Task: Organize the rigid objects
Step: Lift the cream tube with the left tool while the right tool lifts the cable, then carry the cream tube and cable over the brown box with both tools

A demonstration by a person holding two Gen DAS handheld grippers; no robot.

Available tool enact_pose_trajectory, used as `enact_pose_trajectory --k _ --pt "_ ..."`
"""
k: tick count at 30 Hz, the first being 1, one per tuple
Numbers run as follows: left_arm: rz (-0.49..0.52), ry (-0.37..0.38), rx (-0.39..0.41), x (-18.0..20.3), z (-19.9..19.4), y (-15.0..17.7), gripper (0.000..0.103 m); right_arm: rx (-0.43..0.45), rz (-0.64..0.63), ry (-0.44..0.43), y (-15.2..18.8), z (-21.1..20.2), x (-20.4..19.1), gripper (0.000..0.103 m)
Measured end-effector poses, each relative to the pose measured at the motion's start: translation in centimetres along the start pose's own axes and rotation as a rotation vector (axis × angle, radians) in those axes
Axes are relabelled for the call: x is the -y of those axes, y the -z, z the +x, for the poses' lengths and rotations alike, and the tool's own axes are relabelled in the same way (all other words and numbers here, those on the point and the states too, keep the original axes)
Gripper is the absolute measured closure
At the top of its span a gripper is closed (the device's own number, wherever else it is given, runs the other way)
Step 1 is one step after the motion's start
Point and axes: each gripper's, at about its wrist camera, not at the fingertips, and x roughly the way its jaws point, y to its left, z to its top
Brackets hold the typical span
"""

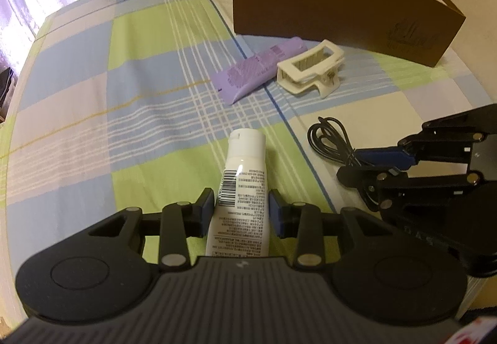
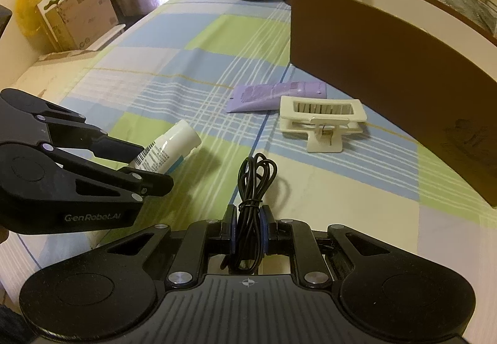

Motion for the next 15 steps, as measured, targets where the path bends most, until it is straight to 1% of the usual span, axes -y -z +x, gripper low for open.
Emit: enact_pose_trajectory --k 15 --pt "0.011 0.004 0.024 1.0 -1.1 -1.2 0.070 0.037 0.027 0.014 -0.2 -1.9 1.0 0.092"
